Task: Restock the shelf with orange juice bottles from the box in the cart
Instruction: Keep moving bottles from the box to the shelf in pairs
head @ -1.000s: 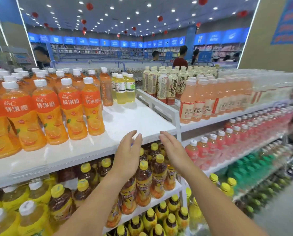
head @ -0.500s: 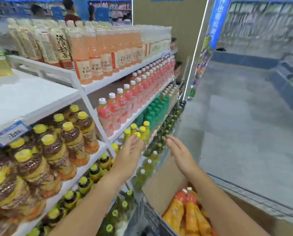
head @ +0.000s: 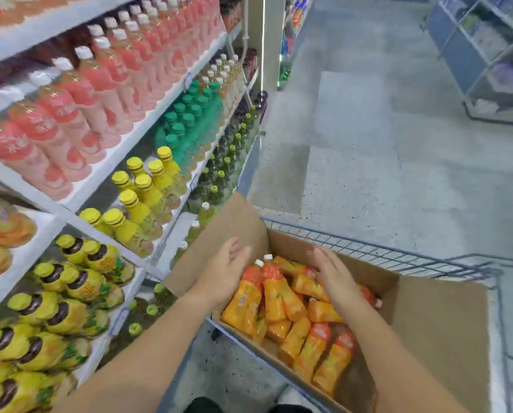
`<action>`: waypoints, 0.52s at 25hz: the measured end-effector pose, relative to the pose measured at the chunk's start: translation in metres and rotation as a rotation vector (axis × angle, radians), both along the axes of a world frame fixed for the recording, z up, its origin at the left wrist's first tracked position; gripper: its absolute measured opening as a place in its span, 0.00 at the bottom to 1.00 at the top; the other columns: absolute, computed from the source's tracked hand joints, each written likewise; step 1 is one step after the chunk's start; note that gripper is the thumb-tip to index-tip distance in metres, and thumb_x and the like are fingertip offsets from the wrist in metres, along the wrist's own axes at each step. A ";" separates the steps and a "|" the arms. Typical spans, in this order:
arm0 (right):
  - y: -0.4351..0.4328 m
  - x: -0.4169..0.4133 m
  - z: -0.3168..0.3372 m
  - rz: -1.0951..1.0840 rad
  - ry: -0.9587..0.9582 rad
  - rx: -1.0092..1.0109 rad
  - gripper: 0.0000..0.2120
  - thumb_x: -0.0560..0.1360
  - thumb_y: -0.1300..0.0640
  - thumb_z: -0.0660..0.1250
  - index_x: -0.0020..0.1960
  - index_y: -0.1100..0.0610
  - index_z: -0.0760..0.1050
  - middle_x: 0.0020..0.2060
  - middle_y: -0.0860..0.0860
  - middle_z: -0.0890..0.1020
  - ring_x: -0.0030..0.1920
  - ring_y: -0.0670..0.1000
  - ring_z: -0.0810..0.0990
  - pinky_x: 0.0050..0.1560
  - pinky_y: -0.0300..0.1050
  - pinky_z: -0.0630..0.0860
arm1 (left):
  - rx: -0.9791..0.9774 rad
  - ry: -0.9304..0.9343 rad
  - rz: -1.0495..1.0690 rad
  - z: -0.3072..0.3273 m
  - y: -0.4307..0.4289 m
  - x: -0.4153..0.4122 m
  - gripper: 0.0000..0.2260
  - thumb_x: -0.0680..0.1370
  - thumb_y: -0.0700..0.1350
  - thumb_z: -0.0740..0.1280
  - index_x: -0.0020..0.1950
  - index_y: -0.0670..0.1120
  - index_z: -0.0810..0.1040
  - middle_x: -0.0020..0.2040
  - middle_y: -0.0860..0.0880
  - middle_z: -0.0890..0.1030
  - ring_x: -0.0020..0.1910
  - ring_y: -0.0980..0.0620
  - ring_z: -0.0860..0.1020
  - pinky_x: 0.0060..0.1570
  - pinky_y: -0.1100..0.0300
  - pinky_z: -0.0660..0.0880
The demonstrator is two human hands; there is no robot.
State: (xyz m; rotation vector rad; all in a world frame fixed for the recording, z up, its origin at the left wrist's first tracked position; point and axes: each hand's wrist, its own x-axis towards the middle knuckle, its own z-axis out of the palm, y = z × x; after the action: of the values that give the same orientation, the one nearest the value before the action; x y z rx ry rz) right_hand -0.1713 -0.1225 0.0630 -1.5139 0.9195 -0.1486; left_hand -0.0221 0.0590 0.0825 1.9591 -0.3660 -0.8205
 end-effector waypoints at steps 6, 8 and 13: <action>-0.016 -0.035 -0.081 -0.076 0.185 0.070 0.22 0.81 0.40 0.60 0.71 0.49 0.73 0.69 0.43 0.73 0.70 0.44 0.69 0.75 0.49 0.63 | 0.207 0.053 -0.133 -0.081 -0.033 -0.011 0.13 0.82 0.57 0.63 0.66 0.62 0.72 0.69 0.54 0.75 0.67 0.54 0.74 0.70 0.50 0.69; -0.010 -0.031 -0.109 -0.081 0.236 0.119 0.24 0.82 0.41 0.59 0.74 0.49 0.71 0.71 0.44 0.72 0.70 0.44 0.68 0.73 0.46 0.63 | 0.301 0.005 -0.206 -0.109 -0.036 -0.003 0.20 0.80 0.62 0.62 0.71 0.60 0.70 0.69 0.56 0.74 0.70 0.54 0.72 0.72 0.50 0.68; 0.009 0.002 -0.168 -0.049 0.359 0.190 0.26 0.83 0.41 0.57 0.77 0.50 0.65 0.74 0.47 0.69 0.74 0.49 0.67 0.64 0.41 0.62 | 0.500 -0.034 -0.289 -0.196 -0.032 0.024 0.25 0.71 0.68 0.59 0.61 0.54 0.75 0.52 0.52 0.81 0.49 0.55 0.80 0.57 0.49 0.77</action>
State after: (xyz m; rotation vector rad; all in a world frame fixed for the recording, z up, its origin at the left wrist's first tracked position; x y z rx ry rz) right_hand -0.1696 -0.1136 -0.1051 -1.3634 1.2198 0.1776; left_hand 0.0018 0.0273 -0.1136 2.4192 -0.5088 -1.1484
